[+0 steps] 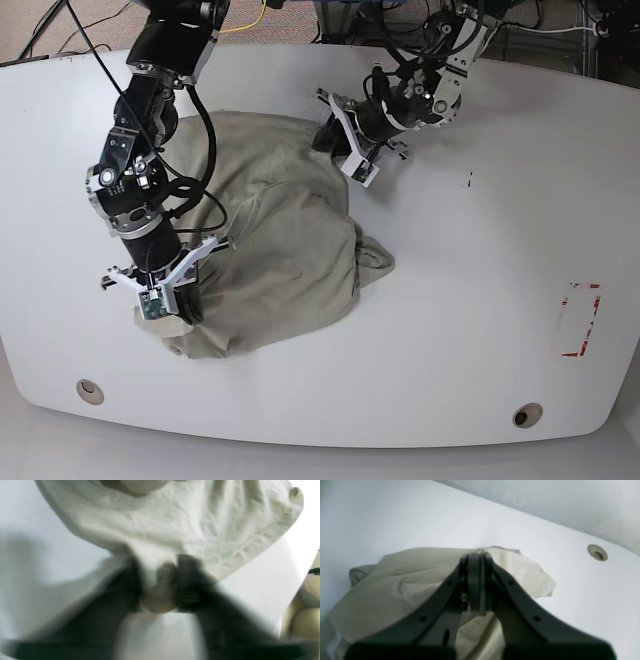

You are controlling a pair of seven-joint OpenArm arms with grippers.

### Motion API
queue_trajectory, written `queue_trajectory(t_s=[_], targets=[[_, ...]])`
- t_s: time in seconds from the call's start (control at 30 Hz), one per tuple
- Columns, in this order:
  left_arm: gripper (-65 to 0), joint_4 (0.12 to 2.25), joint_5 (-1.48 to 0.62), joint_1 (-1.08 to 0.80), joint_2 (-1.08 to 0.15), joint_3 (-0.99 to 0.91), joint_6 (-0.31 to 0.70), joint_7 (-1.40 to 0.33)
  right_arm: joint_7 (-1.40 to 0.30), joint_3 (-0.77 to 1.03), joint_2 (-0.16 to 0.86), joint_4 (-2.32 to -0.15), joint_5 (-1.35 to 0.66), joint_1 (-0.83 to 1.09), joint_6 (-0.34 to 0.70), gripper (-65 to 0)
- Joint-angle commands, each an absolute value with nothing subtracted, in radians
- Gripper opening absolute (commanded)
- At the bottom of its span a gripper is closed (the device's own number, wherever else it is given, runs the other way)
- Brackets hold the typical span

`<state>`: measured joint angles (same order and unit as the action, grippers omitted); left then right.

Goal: Layout the t-shirt on the table in an organized manner, then fold the t-shirt properly
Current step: 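Reach the left gripper to the shirt's other side and grasp fabric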

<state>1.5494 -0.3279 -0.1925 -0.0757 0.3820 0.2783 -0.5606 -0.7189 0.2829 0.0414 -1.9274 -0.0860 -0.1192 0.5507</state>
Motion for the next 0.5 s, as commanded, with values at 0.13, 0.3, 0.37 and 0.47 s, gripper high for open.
queue_trajectory(t_s=[0.13, 0.3, 0.37, 0.47], targets=[[-65.0, 1.438, -0.309, -0.143, -0.071, 0.398, 0.265, -0.599, -0.693, 0.286, 0.042, -1.980, -0.107, -0.127, 0.550, -65.0], [-65.0, 1.443, -0.308, -0.140, -0.064, 0.349, 0.265, -0.573, -0.693, 0.283, 0.042, -1.991, -0.107, -0.128, 0.550, -65.0], [-65.0, 1.457, -0.302, -0.137, -0.074, 0.317, 0.266, -0.573, -0.693, 0.283, 0.042, -1.995, -0.107, -0.131, 0.550, -65.0], [-65.0, 1.486, -0.306, -0.119, -0.110, 0.282, 0.266, -0.575, -0.691, 0.286, 0.047, -1.992, -0.107, -0.165, 0.550, -65.0]])
